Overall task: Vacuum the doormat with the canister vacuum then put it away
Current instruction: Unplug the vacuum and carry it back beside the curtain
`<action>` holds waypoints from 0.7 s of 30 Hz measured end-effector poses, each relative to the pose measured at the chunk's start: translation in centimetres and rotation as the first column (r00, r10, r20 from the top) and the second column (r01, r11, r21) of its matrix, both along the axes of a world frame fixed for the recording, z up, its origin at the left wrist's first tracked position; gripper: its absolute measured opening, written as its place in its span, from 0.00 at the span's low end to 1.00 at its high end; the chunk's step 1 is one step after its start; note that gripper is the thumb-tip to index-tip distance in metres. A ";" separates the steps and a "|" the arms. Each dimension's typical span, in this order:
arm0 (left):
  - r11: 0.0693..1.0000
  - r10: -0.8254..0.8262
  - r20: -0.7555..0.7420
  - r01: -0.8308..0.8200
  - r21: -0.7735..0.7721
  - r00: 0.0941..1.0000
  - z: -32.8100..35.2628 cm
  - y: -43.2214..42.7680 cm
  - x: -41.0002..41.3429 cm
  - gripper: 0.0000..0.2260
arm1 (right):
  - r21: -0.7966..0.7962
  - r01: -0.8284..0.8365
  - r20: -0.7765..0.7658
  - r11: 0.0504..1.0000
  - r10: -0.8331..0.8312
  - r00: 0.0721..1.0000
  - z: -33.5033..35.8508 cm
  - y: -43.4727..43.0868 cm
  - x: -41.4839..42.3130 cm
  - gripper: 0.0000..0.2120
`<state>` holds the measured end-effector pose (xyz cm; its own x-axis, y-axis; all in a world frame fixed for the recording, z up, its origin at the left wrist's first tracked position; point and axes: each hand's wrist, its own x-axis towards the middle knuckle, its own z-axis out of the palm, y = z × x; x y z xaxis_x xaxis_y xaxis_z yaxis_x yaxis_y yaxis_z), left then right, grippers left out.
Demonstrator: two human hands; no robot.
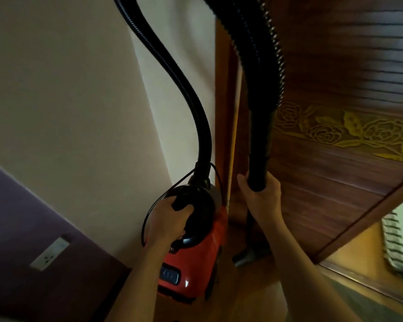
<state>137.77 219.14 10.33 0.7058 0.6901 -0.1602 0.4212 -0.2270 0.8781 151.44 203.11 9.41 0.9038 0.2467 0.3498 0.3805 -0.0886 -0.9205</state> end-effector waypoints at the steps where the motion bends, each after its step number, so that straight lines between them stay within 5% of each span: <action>1: 0.999 -0.031 0.003 0.031 -0.009 1.000 -0.1 0.0 0.8 0.04 | 0.004 0.023 -0.006 1.000 -0.023 1.000 -0.1 -0.5 0.3 0.13; 9: 0.936 -0.349 0.013 0.347 0.055 0.937 -1.0 0.3 7.9 0.13 | -0.038 0.362 0.019 0.931 -0.362 0.932 -1.1 -3.5 2.1 0.22; 21: 0.608 -0.792 -0.026 0.792 0.053 0.610 -0.7 -3.5 11.7 0.07 | -0.025 0.781 0.068 0.625 -0.778 0.625 -0.9 -9.3 -6.1 0.15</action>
